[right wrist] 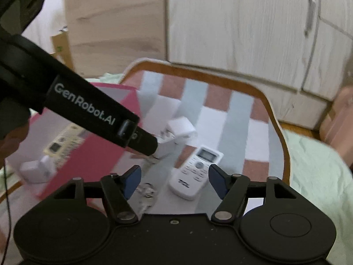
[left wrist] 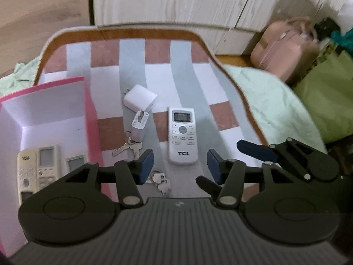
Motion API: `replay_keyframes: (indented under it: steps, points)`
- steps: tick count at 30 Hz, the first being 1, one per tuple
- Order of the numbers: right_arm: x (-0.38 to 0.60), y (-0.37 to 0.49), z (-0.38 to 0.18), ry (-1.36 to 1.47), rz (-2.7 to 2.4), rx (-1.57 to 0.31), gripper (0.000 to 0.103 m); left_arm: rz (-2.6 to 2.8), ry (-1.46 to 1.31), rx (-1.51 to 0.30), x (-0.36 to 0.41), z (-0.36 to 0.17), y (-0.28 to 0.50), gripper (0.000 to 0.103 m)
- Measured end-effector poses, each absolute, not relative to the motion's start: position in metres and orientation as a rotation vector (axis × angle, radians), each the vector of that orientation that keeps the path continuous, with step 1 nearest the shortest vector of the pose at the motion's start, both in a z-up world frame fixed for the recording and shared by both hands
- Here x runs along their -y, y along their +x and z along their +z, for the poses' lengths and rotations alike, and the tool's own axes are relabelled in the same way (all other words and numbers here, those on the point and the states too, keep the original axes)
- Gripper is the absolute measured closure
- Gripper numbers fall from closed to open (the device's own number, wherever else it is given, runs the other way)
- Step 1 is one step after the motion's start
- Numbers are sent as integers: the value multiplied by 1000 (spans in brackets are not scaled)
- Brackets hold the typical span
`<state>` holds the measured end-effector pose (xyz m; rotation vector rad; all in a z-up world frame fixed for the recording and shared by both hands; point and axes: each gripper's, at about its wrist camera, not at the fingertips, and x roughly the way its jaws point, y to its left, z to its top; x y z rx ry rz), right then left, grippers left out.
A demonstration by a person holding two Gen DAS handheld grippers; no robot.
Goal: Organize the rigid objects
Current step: 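Move the left gripper toward the white TCL remote on the rug, then lower the left gripper and close it on the white TCL remote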
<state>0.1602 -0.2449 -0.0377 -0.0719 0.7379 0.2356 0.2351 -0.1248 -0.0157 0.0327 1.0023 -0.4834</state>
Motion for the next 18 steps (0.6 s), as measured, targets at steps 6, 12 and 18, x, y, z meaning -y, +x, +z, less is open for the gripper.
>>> replay_keyframes:
  steps: [6, 12, 18]
  points:
    - [258, 178, -86, -50, 244, -681, 31, -418, 88, -1054, 151, -58, 258, 43]
    - [264, 199, -121, -58, 272, -771, 31, -420, 90, -1114, 178, -90, 279, 40]
    - [270, 204, -132, -70, 294, -792, 31, -386, 71, -1187, 183, -117, 301, 40]
